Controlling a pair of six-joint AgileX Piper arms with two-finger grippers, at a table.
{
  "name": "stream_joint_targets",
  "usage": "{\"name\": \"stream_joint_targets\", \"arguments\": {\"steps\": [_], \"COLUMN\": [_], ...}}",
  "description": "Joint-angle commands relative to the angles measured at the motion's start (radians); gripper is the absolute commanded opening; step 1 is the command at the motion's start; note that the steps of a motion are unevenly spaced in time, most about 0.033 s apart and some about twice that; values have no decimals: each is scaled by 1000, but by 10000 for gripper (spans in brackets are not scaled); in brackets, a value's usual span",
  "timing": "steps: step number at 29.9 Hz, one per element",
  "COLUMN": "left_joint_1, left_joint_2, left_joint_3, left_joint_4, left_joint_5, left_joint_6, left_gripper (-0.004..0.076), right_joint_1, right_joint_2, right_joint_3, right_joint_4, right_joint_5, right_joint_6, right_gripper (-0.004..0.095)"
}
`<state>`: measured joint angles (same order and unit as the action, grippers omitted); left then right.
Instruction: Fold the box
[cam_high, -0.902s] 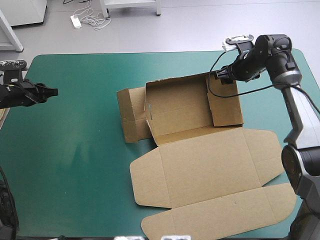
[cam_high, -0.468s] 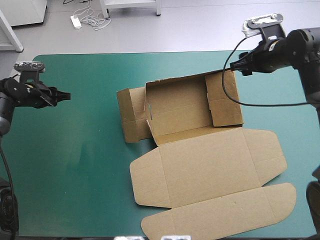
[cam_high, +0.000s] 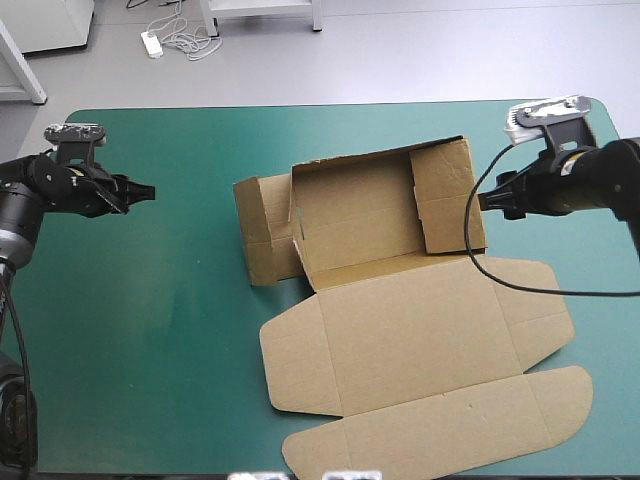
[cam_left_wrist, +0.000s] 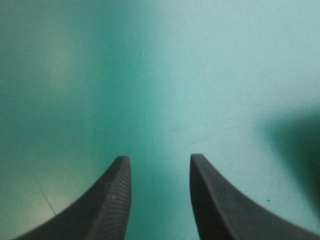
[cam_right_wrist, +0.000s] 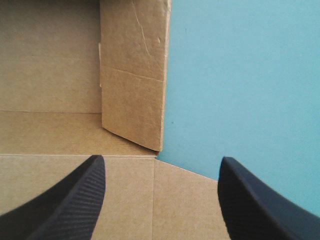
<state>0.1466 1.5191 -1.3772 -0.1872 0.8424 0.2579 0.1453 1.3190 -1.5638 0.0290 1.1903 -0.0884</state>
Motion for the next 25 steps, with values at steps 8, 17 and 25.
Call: {"name": "stream_joint_targets", "arguments": {"steps": [8,17,25], "left_joint_1": [-5,-5,-5], "left_joint_2": [-44,-44,-44], "left_joint_3": [-26,-26,-26], "left_joint_4": [-12,-12,-12], "left_joint_5": [-17,-7,6], "left_joint_6": [19,27,38], "left_gripper": [280,280,280], "right_joint_1": [-3,-3,-3], "right_joint_2": [262,393,504], "right_joint_3": [-3,-33,-242], "right_joint_4": [40,87,81], "right_joint_5": [-197,-278,-92], "right_joint_6": [-33,-42,-1], "right_gripper": [595,369,3]}}
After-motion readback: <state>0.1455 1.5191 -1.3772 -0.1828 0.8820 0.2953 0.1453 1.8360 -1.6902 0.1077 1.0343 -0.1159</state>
